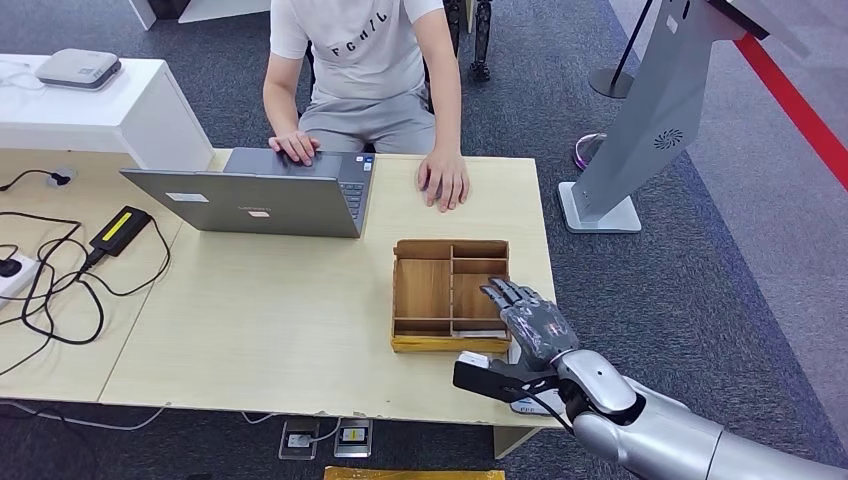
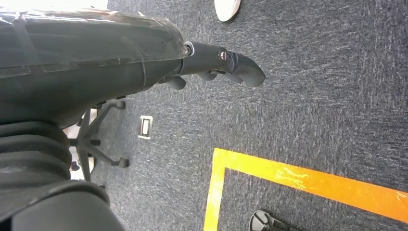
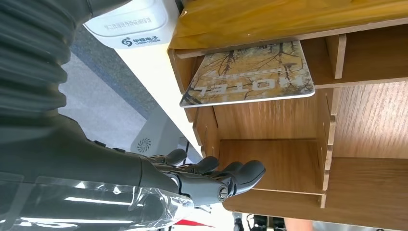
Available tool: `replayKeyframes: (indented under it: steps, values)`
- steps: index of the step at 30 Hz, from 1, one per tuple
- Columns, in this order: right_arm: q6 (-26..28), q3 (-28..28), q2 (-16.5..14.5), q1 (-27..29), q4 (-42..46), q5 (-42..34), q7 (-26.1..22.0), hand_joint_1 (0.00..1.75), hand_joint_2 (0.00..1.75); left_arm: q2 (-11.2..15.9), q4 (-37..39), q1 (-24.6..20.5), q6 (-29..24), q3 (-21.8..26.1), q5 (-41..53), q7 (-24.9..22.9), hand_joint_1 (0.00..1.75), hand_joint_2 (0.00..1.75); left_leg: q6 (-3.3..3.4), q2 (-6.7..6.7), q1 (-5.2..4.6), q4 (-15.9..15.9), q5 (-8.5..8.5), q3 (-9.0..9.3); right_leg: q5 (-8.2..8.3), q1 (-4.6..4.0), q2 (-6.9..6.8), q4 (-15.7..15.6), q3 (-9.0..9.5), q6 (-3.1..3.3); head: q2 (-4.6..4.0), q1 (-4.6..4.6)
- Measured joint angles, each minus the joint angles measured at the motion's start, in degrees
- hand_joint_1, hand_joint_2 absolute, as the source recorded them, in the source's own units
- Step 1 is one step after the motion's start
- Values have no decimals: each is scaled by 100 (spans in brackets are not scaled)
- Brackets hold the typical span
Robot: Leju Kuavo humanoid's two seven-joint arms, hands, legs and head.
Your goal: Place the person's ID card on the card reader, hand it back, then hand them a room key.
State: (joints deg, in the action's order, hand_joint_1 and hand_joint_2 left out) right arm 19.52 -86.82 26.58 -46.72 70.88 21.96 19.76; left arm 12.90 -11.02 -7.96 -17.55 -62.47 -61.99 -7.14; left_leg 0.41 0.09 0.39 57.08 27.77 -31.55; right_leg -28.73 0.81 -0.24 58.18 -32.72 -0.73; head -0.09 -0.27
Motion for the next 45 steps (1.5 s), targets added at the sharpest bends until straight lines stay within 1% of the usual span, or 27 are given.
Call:
replayKeyframes:
  steps: [6, 7, 10, 11, 19, 37, 38, 40, 41, 42, 44, 45]
  values:
    - [3, -27, 0, 28, 0, 1, 20, 0, 175, 0, 0, 0, -1, 0, -2, -3, 0, 0, 0, 0, 0, 0, 0, 0, 0, 0, 0, 0, 0, 0, 0, -1]
    - [4, -37, 0, 35, 0, 1, 25, 6, 175, 0, 0, 0, 0, 0, -3, -3, 0, 0, 0, 0, 0, 0, 0, 0, 0, 0, 0, 0, 0, 0, 0, 0]
    - [10, -50, 0, 67, 0, 2, 42, 137, 175, 0, 0, 0, 2, 0, -8, -3, 0, 0, 0, 0, 0, 0, 0, 0, 0, 0, 0, 0, 0, 0, 0, 0]
    - [9, -51, 0, 75, 0, 4, 49, 175, 175, 0, 0, 0, 2, 0, -10, -3, 0, 0, 0, 0, 0, 0, 0, 0, 0, 0, 0, 0, 0, 0, 0, -1]
    - [-92, -54, 5, 78, 34, 28, 158, 175, 175, 0, 0, 0, 6, 0, -13, -3, 0, 0, 0, 0, 0, 0, 0, 2, 0, 0, 0, 0, 1, 0, 0, 1]
    - [-51, -55, 42, 82, 98, -187, 217, 175, 175, 0, 0, 0, 6, -2, 20, -3, 0, 0, 0, 0, 0, 0, 0, 3, 0, 0, 1, 0, 1, 0, 0, -1]
    - [-48, -55, 44, 83, 107, -191, 221, 139, 175, 0, 0, 1, 6, -2, 19, -3, 0, 0, 0, 0, 0, 0, 0, 3, 0, 0, 1, 0, 1, 0, 0, 0]
    - [-39, -55, 46, 84, 116, -193, 225, 52, 175, 0, 0, 0, 6, -2, 19, -3, 0, 0, 0, 0, 0, 0, 0, 3, 0, 0, 2, 0, 1, 0, 0, 0]
    - [-26, -55, 46, 85, 119, -189, 225, 8, 131, 0, 0, 0, 6, -2, 19, -3, 0, 0, 0, 1, 0, 0, 0, 3, 0, 0, 2, 0, 1, 0, 0, 0]
    - [1, -55, 47, 85, 125, -180, 225, 0, 87, 0, 0, 0, 5, -2, 19, -3, 0, 0, 0, 1, 0, 0, 0, 3, 0, 0, 3, 0, 1, 0, 0, 0]
    - [91, -55, 53, 86, 144, -157, 223, 0, 0, 0, 0, 0, 4, -2, 17, -3, 0, 0, 0, 1, 0, 0, 0, 3, 0, 0, 4, 0, 1, 0, 0, 0]
    - [137, -55, 57, 85, 153, -148, 221, 0, 0, 0, 0, 0, 4, -2, 17, -3, 0, 0, 0, 2, 0, 0, 0, 3, 0, 0, 5, 0, 1, 0, 0, 0]
